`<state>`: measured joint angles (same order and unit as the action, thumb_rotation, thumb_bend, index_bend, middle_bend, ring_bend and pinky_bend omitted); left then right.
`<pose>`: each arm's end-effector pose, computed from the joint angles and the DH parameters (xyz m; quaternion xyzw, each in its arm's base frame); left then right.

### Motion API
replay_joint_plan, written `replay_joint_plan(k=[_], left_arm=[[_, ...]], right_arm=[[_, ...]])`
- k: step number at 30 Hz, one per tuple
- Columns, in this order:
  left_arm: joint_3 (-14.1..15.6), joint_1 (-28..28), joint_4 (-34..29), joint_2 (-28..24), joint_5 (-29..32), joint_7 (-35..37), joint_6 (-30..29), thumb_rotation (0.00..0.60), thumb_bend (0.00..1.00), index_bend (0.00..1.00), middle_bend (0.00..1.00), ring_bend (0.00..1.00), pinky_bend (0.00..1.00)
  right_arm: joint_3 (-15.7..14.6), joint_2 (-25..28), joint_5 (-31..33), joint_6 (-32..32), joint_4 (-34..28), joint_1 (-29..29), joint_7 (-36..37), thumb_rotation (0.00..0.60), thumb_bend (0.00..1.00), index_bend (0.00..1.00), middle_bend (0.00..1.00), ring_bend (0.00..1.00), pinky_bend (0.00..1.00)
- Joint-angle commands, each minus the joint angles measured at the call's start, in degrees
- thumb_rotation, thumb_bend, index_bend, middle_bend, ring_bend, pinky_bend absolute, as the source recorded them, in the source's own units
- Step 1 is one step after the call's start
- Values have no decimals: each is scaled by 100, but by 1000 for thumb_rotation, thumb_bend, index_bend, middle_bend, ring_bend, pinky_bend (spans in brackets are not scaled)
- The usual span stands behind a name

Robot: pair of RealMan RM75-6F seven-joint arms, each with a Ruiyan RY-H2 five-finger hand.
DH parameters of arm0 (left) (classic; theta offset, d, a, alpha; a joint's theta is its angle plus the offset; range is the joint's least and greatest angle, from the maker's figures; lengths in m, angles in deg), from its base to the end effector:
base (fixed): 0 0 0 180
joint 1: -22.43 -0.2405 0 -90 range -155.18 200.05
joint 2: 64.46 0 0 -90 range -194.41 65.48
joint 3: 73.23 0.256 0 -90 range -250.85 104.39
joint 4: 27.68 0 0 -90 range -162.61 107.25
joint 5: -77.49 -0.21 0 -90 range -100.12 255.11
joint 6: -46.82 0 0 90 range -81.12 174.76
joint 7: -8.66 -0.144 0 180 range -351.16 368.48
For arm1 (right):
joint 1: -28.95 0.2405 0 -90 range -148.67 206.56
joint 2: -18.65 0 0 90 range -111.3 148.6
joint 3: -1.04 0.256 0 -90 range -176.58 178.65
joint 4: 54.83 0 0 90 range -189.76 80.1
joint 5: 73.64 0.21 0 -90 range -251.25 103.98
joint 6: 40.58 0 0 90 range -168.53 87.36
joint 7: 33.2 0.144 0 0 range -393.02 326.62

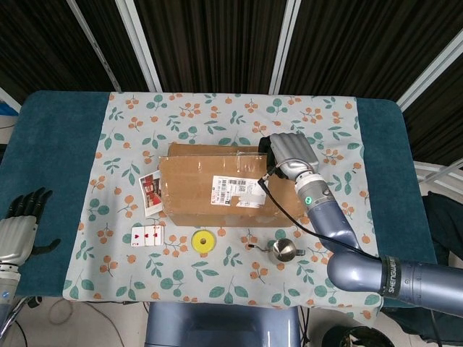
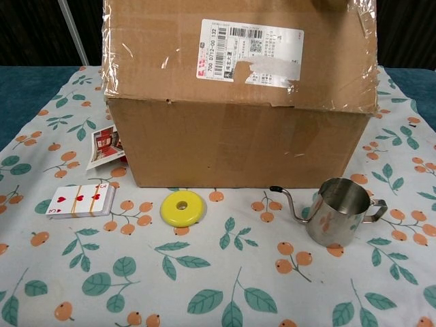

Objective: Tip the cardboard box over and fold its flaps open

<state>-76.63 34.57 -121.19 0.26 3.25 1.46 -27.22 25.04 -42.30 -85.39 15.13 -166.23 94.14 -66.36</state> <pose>-0.3164 0.2194 0.1395 -0.6123 -0.4235 -0.3132 0.5896 -0.0152 -0.3896 0.1241 0.6673 -0.4682 0.3823 0.4352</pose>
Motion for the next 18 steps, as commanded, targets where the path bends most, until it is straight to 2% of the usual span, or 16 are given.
replay_joint_plan(k=[1,6,12,18], left_arm=[[-4,0,-10,-4,10,-7,7,600,150,0,0,0,0],[-18,-8,-22,-8,37,3,5,600,151,0,0,0,0],[-28,-10,-17,8,44,-32,-4,600,150,0,0,0,0],[-32,-11,-9,13,48,-36,6,600,150,0,0,0,0]], right_arm=[[-40,455,837,-158,-336,336,-341,600,1000,541,452,420,426],[-67,676,1230,-187,-502,505,-473,600,1000,541,453,421,427],[106,1038,1900,-283,-805,702,-325,600,1000,541,454,423,427],[92,1456,2468,-457,-1064,946,-483,600,1000,540,460,427,432]])
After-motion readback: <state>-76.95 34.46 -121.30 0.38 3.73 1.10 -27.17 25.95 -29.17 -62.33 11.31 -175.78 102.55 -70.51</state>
